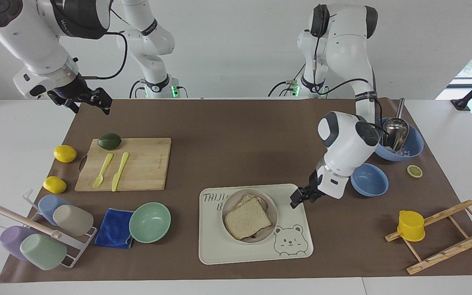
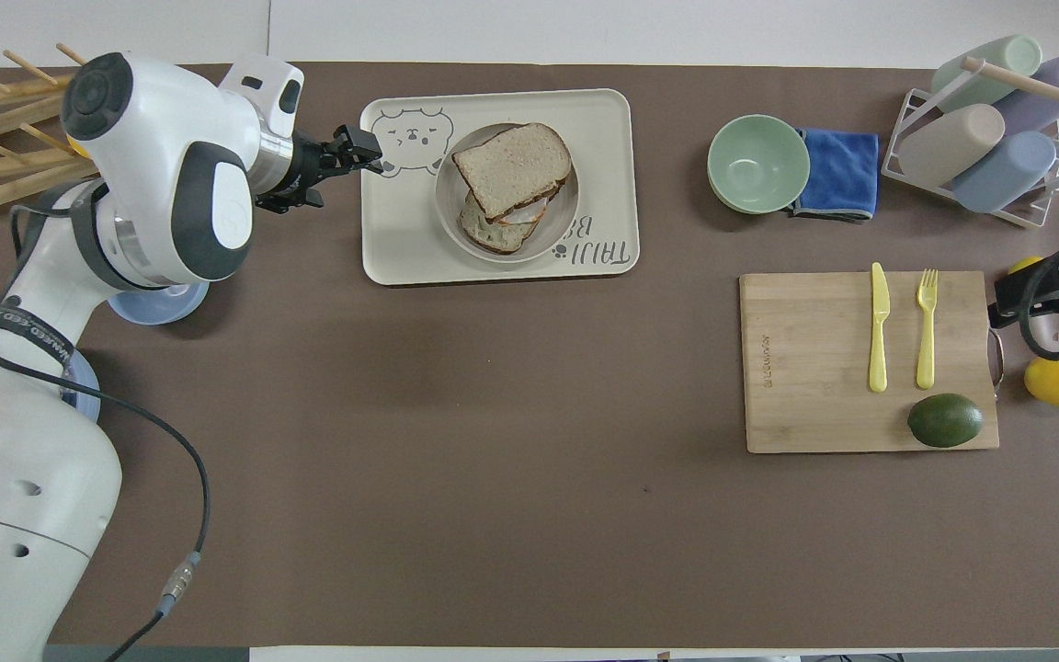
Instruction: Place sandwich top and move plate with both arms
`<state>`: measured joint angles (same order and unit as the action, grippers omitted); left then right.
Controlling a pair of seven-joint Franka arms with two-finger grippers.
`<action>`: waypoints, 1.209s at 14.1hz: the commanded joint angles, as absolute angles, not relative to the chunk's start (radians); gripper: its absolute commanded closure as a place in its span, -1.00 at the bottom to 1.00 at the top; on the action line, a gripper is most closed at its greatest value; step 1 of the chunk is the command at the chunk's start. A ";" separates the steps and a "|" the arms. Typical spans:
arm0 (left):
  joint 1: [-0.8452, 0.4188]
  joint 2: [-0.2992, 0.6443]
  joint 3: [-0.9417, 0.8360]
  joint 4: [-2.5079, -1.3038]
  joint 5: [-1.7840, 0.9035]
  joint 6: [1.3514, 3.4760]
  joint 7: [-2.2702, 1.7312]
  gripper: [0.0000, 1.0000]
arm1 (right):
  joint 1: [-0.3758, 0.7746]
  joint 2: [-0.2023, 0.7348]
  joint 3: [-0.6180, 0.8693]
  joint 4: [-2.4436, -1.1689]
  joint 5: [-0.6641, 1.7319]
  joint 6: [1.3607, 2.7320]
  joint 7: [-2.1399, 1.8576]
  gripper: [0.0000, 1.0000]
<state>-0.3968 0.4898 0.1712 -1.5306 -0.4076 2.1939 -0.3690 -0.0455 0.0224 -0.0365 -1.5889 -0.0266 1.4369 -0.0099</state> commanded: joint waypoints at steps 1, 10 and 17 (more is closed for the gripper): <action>-0.394 0.387 0.247 -1.559 -0.371 2.079 -0.362 -1.00 | -0.055 0.011 -0.032 -1.595 -0.018 1.439 -0.021 -1.00; -0.257 0.146 0.246 -1.566 -0.138 1.768 -0.236 -1.00 | -0.055 0.011 -0.032 -1.595 -0.018 1.439 -0.021 -1.00; -0.083 -0.031 0.027 -1.601 -0.049 1.479 -0.104 -1.00 | -0.055 0.009 -0.032 -1.595 -0.018 1.439 -0.021 -1.00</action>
<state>-0.1337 0.0139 0.1197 -1.5489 -0.0831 1.5343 -0.1322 -0.0455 0.0223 -0.0365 -1.5889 -0.0266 1.4369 -0.0099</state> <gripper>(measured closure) 0.000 0.000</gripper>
